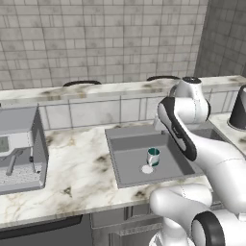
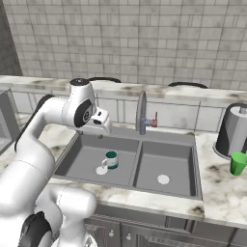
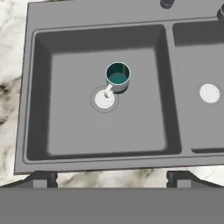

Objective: Move any existing items from the left basin to the right basin for drying. Then move the cup from the counter to the left basin of the sink for washing.

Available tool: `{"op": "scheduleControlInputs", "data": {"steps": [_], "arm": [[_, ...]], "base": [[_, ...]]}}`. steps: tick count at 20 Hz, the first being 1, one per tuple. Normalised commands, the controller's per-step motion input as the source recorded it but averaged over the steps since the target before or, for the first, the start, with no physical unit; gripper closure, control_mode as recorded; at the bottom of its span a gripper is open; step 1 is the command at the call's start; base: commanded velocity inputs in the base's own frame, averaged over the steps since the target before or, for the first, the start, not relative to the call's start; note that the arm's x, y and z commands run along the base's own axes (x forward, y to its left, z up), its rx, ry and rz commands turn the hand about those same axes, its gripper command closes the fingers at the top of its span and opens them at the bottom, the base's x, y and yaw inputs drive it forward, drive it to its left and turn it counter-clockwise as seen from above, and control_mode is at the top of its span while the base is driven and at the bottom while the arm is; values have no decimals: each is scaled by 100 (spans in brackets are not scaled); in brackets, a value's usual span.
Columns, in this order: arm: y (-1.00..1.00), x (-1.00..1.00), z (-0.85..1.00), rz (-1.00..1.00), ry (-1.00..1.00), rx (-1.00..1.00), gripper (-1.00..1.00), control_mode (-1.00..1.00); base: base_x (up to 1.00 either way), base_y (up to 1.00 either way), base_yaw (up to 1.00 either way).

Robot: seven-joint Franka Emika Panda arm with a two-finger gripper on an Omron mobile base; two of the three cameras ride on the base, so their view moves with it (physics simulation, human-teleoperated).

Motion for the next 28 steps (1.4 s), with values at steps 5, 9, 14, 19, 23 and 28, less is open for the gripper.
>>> {"op": "scheduleControlInputs", "data": {"steps": [5,9,14,19,23,28], "arm": [[-11,21,-24,-6,7,0,-100,-100],[-7,32,-30,-11,10,0,-100,-100],[-3,30,-29,-13,9,0,-100,-100],[0,17,-23,-10,4,0,-100,-100],[-10,2,-13,-2,5,0,-100,-100],[-4,16,-25,-3,4,0,-100,-100]], "base": [[0,0,0],[0,0,0],[0,0,0],[0,0,0],[0,0,0],[0,0,0]]}}
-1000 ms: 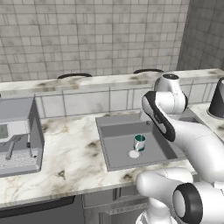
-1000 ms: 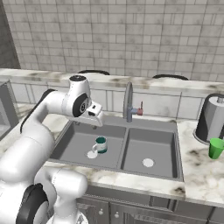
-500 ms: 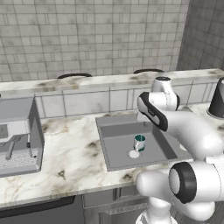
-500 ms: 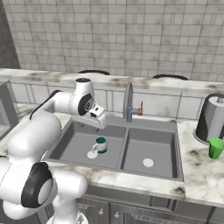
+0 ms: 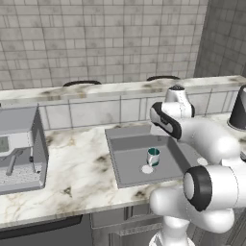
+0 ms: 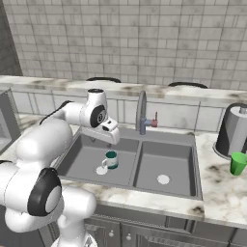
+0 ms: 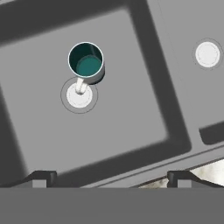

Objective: Move any existing items from the left basin to the right basin for drying. Then move the cup from the counter to the left basin of the sink for washing.

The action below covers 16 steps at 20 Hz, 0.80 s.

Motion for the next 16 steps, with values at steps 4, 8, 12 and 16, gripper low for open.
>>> {"op": "scheduleControlInputs", "data": {"steps": [4,8,12,16], "arm": [[-1,25,-29,-2,1,0,-100,-100],[-1,33,-24,-3,1,0,-100,-100],[0,32,-20,-2,5,0,-100,-100],[-1,30,-23,-2,5,0,-100,-100]], "base": [[0,0,0],[0,0,0],[0,0,0],[0,0,0]]}}
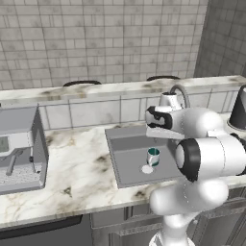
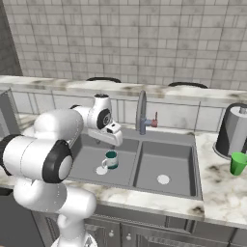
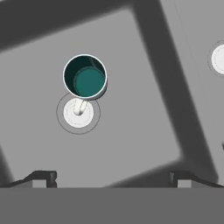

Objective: Move any existing items from the left basin to the right basin for drying. Then move the cup from the counter to the left basin of the sink for washing.

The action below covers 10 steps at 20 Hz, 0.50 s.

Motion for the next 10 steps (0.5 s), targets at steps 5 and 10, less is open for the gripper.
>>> {"op": "scheduleControlInputs", "data": {"steps": [5,10], "arm": [[-7,19,-23,-4,2,0,-100,-100],[-6,25,-19,-4,2,0,-100,-100]], "base": [[0,0,0],[0,0,0]]}}
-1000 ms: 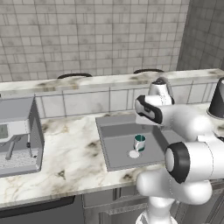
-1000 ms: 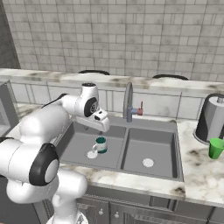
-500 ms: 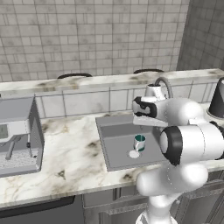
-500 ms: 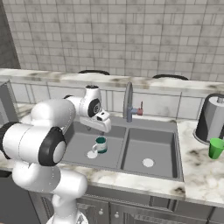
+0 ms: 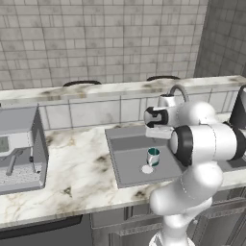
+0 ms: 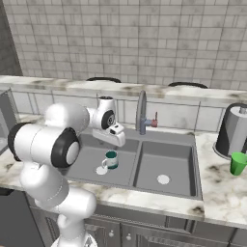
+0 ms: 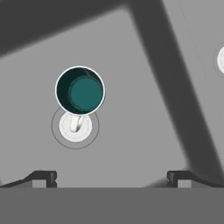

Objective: Move any existing items from the left basin to the right basin for drying. Then move the cup from the counter to the left basin of the sink for washing.

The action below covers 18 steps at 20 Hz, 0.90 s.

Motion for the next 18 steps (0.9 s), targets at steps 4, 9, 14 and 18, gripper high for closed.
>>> {"op": "scheduleControlInputs", "data": {"steps": [4,9,14,18], "arm": [[-6,23,-21,-3,1,0,-100,-100],[-1,17,-24,-3,0,0,-100,-100],[0,15,-25,-4,0,0,-100,-100],[0,17,-23,-3,0,0,-100,-100]], "base": [[0,0,0],[0,0,0],[0,0,0],[0,0,0]]}}
